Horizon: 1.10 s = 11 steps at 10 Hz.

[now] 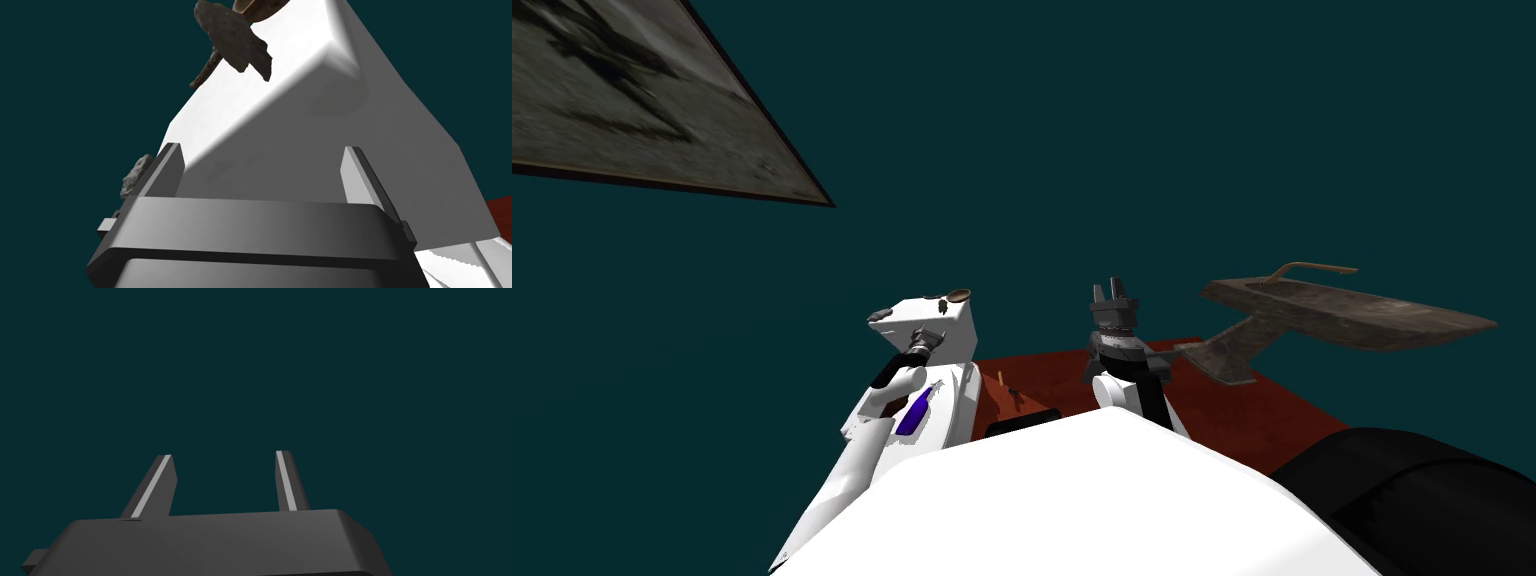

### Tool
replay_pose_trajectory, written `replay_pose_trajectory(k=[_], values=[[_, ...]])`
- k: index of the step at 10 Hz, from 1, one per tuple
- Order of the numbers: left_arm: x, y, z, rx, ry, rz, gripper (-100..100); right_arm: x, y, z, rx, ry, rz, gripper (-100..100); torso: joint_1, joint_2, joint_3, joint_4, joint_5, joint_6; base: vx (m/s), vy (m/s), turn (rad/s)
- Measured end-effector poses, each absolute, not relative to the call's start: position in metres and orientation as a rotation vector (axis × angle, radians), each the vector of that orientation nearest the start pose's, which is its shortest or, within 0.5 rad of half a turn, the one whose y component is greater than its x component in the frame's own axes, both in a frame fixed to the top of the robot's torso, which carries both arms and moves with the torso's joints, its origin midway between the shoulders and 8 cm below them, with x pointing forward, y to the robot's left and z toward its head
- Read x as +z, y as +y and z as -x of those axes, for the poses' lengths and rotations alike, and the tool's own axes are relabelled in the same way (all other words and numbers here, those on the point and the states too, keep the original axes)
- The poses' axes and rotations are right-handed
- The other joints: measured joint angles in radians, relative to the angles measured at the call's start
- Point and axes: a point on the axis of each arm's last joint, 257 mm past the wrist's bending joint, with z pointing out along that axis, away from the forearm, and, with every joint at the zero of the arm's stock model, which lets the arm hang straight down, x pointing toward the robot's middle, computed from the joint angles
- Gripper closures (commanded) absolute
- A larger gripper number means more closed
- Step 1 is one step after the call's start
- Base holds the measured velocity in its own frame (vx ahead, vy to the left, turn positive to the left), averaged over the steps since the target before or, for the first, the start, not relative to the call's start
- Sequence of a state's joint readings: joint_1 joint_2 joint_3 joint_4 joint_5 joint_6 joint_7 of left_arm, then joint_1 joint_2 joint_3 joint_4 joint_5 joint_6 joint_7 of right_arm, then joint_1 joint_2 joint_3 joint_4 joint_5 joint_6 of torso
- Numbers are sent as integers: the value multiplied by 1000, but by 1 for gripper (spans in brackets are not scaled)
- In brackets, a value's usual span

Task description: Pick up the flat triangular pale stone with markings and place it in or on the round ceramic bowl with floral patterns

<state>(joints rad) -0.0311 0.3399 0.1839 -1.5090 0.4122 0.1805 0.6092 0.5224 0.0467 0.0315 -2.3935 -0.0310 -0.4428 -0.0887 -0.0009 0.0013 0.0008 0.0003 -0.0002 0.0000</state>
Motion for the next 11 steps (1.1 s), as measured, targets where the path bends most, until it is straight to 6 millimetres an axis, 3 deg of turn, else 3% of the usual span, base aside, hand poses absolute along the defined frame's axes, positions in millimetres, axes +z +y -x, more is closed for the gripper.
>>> replay_pose_trajectory(k=[4, 11], values=[[-254, 427, -550, -1461, 654, 1961, -100, 57, -278, -328, 1434, 501, -713, 0, 0, -1, -1, 0, 0, 0, -15, -7, 13], [-270, 445, -584, -1462, 523, 2175, -100, 57, -278, -328, 1434, 501, -713, 0, 0, -1, -1, 0, 0, 0, -15, -6, 2]])
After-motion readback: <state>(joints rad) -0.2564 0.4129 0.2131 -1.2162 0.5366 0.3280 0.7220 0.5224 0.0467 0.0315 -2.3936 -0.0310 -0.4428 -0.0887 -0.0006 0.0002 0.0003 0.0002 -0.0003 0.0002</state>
